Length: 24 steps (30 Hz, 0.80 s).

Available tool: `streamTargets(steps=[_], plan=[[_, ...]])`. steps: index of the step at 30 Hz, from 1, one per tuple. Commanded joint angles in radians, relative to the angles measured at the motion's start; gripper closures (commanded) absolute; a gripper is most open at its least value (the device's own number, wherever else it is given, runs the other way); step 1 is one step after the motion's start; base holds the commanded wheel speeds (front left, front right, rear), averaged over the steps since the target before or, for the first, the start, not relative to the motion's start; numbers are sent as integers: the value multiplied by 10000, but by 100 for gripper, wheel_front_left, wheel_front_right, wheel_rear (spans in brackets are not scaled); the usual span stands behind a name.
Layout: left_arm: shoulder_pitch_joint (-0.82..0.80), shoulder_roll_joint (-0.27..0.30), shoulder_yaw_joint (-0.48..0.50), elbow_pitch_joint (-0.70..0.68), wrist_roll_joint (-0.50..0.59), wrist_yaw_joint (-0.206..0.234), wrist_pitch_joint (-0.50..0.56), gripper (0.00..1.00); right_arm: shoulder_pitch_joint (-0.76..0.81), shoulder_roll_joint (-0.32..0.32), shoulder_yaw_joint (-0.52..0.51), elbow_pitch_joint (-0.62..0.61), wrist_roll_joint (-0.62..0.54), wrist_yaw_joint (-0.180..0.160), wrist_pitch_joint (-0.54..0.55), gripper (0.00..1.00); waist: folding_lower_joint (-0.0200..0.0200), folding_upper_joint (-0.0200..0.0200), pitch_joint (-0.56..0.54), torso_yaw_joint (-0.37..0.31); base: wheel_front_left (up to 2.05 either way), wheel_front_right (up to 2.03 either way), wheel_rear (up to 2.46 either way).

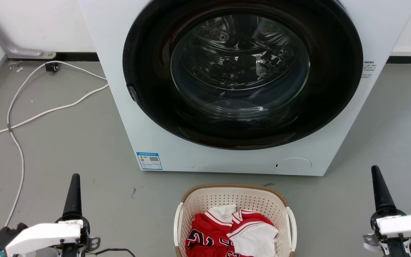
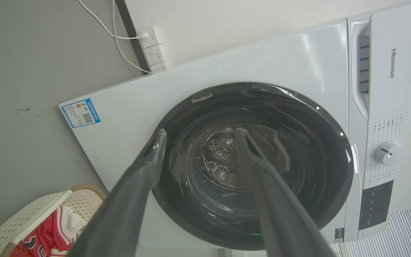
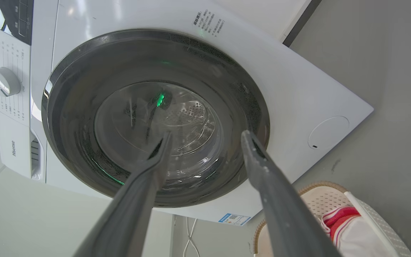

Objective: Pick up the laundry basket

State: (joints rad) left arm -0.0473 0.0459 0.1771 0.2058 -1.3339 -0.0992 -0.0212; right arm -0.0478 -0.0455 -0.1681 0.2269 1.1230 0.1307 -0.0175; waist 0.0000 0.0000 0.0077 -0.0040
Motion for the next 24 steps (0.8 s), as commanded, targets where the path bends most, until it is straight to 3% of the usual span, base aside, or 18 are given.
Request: streamTargets(steps=[1,9,16,24], plan=[[-90,34,67,-496,592,195,-123,0,-172,-33,-10,-437,-806,0,-137,0,0,0,14,-5,0,0,0],[112,37,-576,-1541,2226,851,-409,0,-175,-38,92,-1505,-3131,0,-427,0,0,0,70,-15,0,0,0],[297,39,-1064,-1902,3254,715,-648,0,10,-41,276,-2003,-4452,0,-666,0,0,0,83,-15,0,0,0],[433,40,-1674,-2137,5166,461,-861,0,188,-45,561,-2220,-5548,0,-886,0,0,0,92,-38,0,0,0]])
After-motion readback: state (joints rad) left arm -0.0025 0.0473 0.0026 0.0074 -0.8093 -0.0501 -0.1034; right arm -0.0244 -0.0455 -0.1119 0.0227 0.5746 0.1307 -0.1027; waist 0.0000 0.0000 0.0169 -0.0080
